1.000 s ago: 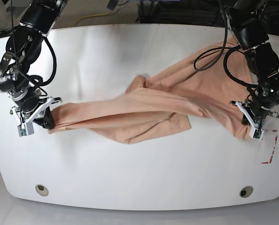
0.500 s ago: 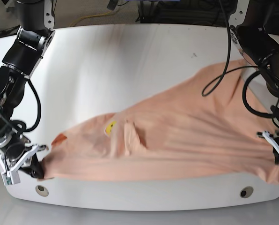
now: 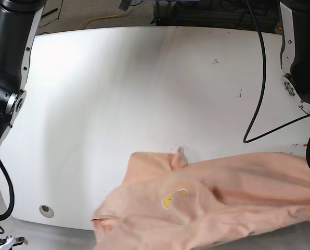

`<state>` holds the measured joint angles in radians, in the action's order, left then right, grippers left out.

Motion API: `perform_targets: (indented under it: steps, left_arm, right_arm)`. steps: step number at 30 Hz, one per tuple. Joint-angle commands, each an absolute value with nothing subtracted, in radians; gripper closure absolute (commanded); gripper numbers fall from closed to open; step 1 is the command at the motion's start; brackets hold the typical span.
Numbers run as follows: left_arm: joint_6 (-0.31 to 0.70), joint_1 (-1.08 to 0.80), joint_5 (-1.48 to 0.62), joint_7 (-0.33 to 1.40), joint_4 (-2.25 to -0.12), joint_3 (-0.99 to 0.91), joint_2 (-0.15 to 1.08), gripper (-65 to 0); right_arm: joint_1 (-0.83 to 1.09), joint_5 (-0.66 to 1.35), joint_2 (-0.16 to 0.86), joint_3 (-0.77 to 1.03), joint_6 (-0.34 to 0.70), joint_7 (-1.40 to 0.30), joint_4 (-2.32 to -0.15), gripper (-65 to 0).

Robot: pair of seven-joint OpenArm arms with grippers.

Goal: Fold the T-shirt properly
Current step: 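Lift and swing the shirt with both grippers, then release it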

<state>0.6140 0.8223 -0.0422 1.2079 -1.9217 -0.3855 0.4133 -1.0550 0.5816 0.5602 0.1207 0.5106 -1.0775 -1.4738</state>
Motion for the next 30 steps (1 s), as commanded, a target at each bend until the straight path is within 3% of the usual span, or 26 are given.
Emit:
perform_targets:
  steps: [1,4,11,18,23,26,30]
  left_arm:
    - [0.61,0.846,-0.042,1.191,-1.933,-0.384,0.426,0.0]
    - [0.611,0.808,-0.044,1.191,-1.934,-0.39,0.426,0.0]
    - [0.611,0.567,-0.045,1.191,-2.003,-0.39,0.421,0.0]
    - [0.619,0.355,-0.047,1.191,-2.011,-0.498,0.418,0.0]
    - [0.698,0.226,-0.045,1.191,-2.009,-0.59,0.418,0.0]
    - [0.698,0.159,-0.044,1.191,-2.009,-0.622,0.418,0.0]
    - [0.698,0.067,-0.044,1.188,-2.008,-0.665,0.418,0.0]
  right_arm:
    - [-1.081,0.585,0.573,0.127,0.513,-1.099,-1.483,0.0]
    - [-1.055,0.585,0.582,0.134,0.513,-1.118,-1.483,0.0]
    - [-0.763,0.587,0.584,0.266,0.513,-1.118,-1.563,0.0]
    - [-0.536,0.582,0.486,0.334,0.513,-1.112,-1.595,0.0]
    - [-0.499,0.581,0.417,0.329,0.513,-1.09,-1.527,0.0]
    - [-0.506,0.579,0.378,0.312,0.513,-1.084,-1.455,-4.8]
    - [-0.526,0.579,0.331,0.28,0.513,-1.072,-1.374,-20.6]
